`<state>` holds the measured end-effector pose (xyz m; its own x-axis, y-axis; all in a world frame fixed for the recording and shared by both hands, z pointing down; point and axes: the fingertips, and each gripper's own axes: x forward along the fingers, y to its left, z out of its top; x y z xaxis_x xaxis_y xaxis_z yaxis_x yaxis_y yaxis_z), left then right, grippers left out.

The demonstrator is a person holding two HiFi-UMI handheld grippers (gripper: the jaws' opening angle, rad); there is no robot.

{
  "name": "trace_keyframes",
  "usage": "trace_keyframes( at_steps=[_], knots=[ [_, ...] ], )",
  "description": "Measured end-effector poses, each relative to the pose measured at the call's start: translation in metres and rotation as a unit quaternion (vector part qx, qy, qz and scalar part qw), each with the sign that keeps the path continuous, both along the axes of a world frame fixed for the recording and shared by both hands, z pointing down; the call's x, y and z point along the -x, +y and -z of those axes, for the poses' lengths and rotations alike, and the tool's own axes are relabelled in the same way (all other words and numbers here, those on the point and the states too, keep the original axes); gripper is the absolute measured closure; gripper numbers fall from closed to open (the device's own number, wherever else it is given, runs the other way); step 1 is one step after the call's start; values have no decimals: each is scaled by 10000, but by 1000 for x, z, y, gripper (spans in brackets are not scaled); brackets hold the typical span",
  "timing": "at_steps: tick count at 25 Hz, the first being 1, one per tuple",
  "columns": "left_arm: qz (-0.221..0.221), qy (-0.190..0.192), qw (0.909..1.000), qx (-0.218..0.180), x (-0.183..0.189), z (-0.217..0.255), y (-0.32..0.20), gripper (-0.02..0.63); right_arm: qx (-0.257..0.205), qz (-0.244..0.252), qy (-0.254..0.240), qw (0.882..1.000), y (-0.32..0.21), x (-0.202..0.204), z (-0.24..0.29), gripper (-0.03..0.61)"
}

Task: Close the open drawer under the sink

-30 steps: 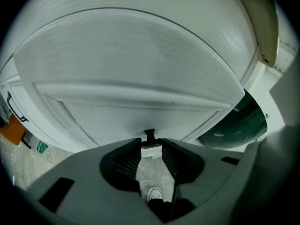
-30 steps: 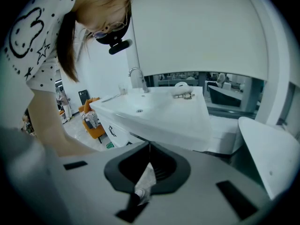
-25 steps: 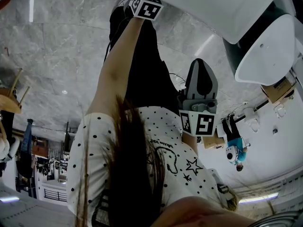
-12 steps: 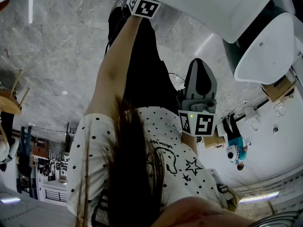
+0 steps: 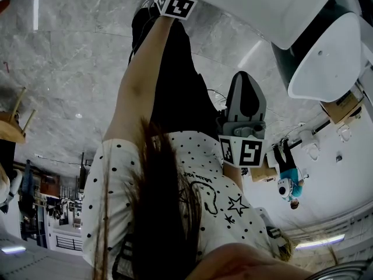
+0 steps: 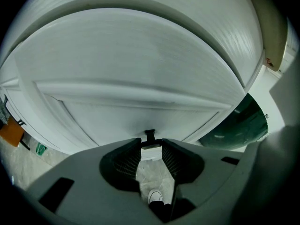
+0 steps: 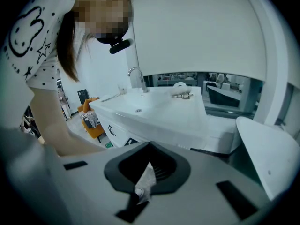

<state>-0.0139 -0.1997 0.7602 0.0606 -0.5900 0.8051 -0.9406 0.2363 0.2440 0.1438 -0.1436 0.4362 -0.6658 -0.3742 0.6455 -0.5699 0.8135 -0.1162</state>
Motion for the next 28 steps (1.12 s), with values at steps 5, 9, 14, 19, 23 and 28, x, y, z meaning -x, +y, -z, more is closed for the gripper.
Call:
trace_keyframes(
  at_steps=[5, 9, 14, 19, 23, 28],
  knots=[
    [-6, -25, 10000, -38, 0, 1, 1, 476, -19, -24, 8, 10000, 4, -3, 1, 565],
    [-34, -39, 10000, -78, -2, 1, 3, 476, -13, -16, 5, 10000, 9, -5, 1, 566],
    [-27, 52, 9999, -105, 5, 2, 1, 467, -34, 31, -24, 10000, 16, 4, 0, 565],
    [3, 124, 9996, -236, 1, 10, 4, 445, -66, 84, -75, 9999, 20, 5, 5, 565],
    [-5, 149, 9987, -491, -1, 28, 6, 443, -99, 93, -122, 9998, 22, 8, 9, 565],
    [52, -9, 9967, -806, 5, 56, 20, 443, -155, 79, -242, 9996, 28, 14, 17, 565]
  ],
)
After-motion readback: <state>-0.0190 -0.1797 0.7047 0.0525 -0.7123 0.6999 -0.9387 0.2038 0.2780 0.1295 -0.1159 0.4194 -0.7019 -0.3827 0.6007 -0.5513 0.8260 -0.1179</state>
